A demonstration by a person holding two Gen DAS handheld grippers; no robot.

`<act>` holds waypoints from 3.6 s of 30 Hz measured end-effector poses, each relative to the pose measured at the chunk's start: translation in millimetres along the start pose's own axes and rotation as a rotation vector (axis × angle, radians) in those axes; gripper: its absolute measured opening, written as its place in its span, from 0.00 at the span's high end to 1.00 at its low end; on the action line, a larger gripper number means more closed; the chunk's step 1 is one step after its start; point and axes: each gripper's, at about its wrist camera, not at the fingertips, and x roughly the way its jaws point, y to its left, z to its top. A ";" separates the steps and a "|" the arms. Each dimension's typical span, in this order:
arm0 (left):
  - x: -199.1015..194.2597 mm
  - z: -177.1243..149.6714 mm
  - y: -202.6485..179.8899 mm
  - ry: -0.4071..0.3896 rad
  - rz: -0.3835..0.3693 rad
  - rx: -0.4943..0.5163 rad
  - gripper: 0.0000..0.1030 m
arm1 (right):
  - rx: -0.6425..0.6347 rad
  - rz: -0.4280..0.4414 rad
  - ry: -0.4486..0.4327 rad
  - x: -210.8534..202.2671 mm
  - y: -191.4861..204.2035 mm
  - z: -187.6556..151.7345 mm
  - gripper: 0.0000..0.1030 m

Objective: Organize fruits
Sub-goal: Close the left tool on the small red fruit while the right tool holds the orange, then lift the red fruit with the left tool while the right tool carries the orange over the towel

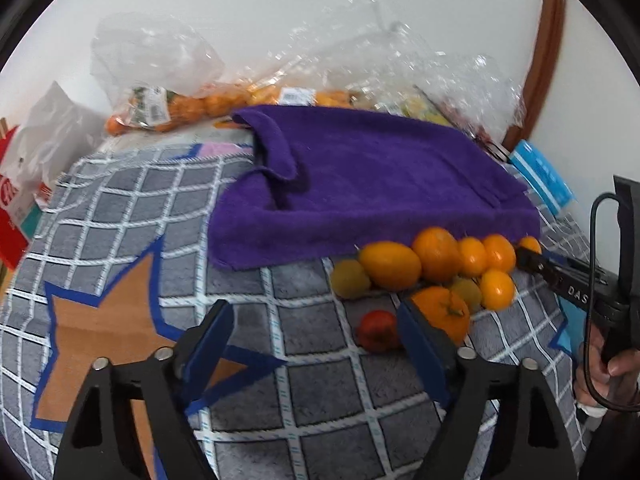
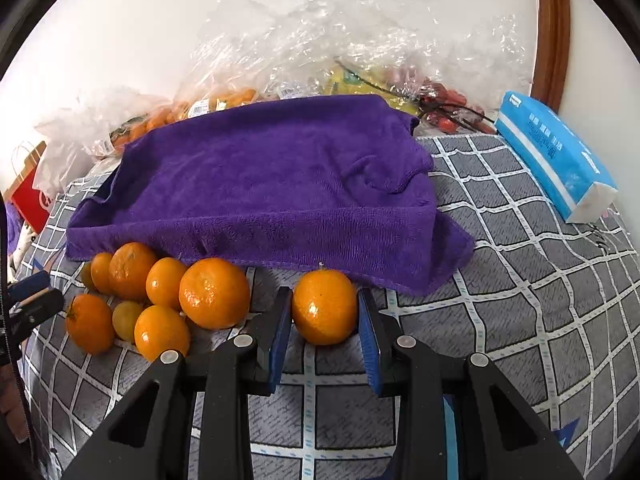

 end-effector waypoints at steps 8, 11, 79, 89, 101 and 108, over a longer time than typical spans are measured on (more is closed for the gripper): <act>4.7 -4.2 -7.5 0.026 -0.028 0.004 0.32 | 0.024 0.033 0.000 -0.9 -5.2 -1.2 0.69; 10.3 -4.7 -11.8 0.041 -0.022 0.023 0.33 | 0.025 0.036 -0.001 -2.1 -5.3 -2.3 0.69; -19.1 87.0 -13.9 -0.101 -0.002 -0.045 0.77 | -0.100 0.008 -0.207 -64.6 28.9 74.9 0.69; 19.0 111.3 -14.8 -0.110 -0.001 -0.093 0.77 | -0.087 0.010 -0.197 -33.8 20.9 102.3 0.69; 69.4 107.8 -11.8 -0.046 0.000 -0.094 0.77 | -0.026 0.006 -0.103 19.5 -1.9 98.5 0.69; 82.5 102.7 -12.7 -0.032 -0.016 -0.086 0.77 | -0.029 0.005 -0.067 35.9 -3.1 93.5 0.69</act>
